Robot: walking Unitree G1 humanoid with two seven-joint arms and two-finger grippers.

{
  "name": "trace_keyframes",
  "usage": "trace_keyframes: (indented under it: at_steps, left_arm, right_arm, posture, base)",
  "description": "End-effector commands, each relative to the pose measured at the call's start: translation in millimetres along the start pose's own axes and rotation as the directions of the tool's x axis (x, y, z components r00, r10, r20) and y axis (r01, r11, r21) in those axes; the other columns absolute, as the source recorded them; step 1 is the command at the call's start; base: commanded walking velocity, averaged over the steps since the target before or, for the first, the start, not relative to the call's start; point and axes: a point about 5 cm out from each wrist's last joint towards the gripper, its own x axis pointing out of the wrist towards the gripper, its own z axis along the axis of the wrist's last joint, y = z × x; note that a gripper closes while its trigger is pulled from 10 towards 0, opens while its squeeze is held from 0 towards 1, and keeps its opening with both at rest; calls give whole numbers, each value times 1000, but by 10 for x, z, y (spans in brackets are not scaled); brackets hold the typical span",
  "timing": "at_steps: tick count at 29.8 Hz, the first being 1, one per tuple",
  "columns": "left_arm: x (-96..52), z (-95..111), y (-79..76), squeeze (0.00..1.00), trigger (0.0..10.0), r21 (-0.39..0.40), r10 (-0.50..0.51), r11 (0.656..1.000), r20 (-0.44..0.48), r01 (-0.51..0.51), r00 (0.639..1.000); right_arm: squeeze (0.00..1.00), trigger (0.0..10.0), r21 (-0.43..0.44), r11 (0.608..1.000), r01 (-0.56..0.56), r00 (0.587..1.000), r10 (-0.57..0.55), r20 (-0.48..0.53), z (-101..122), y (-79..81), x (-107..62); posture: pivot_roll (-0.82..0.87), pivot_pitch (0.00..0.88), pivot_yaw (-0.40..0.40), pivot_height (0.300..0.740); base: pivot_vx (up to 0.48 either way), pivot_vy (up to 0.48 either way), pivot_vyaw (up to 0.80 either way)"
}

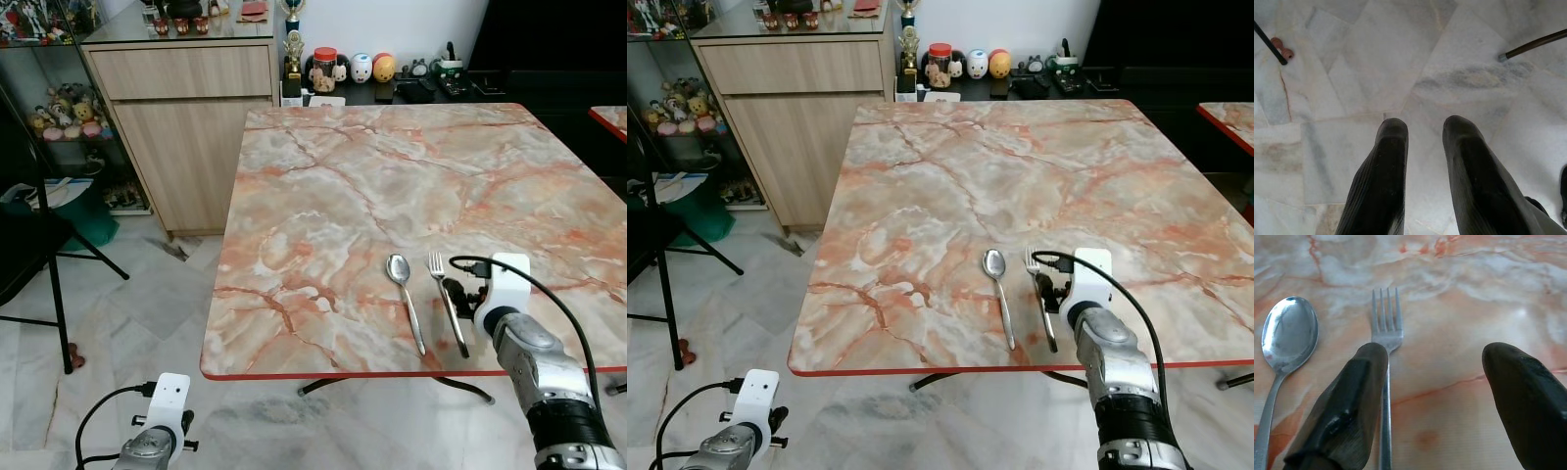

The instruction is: Setting the table

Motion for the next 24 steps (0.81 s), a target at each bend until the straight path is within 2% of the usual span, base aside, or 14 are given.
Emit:
trace_keyframes:
  at_steps: [1,7,8,9,10,11,12,13,14,15,24]
  left_arm:
    - [1,-11,9,0,10000,4,7,1000,-16,-7,1000]
    - [1,-11,7,0,10000,4,8,1000,-17,-8,1000]
    - [1,-12,7,0,10000,4,8,1000,-18,-8,1000]
    - [1,-13,6,0,10000,4,9,1000,-18,-9,1000]
    - [1,-13,6,0,10000,4,9,1000,-18,-9,1000]
    - [1,-14,6,0,10000,3,9,1000,-17,-9,1000]
    - [1,-14,6,0,10000,3,10,1000,-17,-9,1000]
    - [1,-14,6,0,10000,2,10,1000,-17,-10,1000]
    - [1,-14,6,0,10000,3,10,1000,-17,-10,1000]
    - [1,-13,6,0,10000,3,9,1000,-17,-9,1000]
    - [1,-14,1,0,10000,2,8,1000,-17,-8,1000]
  right_arm:
    - [0,10000,-8,1000,-3,1000,3,0,30,11,23]
    - [0,10000,-5,1000,-10,1000,10,-10,39,27,50]
    - [0,353,-4,1000,-24,1000,24,3,65,48,55]
    - [0,0,-5,999,-37,999,37,10,79,67,54]
    - [0,0,-5,999,-37,999,37,10,79,67,54]
    - [0,1804,-7,999,-51,999,51,15,93,93,54]
    - [0,1804,-9,999,-53,999,53,14,95,100,56]
    - [0,7373,-9,999,-52,999,52,12,96,104,57]
    - [0,9294,-9,999,-52,999,52,11,95,108,59]
    - [0,10000,-7,998,-57,998,57,7,92,117,63]
    - [0,10000,-14,995,-98,995,98,-24,65,195,93]
  posture:
    - [10,0,-4,740]
    - [11,0,-4,740]
    - [14,0,-6,740]
    - [14,0,-6,740]
    - [14,0,-6,740]
    - [14,0,-6,740]
    - [14,0,-6,740]
    - [14,0,-6,740]
    - [14,0,-6,740]
    - [14,0,-7,740]
    - [18,0,-10,740]
  base:
    - [0,0,0]
    - [0,0,0]
    - [0,0,0]
    - [0,0,0]
    - [0,0,0]
    - [0,0,0]
    - [0,0,0]
    - [0,0,0]
    - [0,0,0]
    - [0,0,0]
    - [0,0,0]
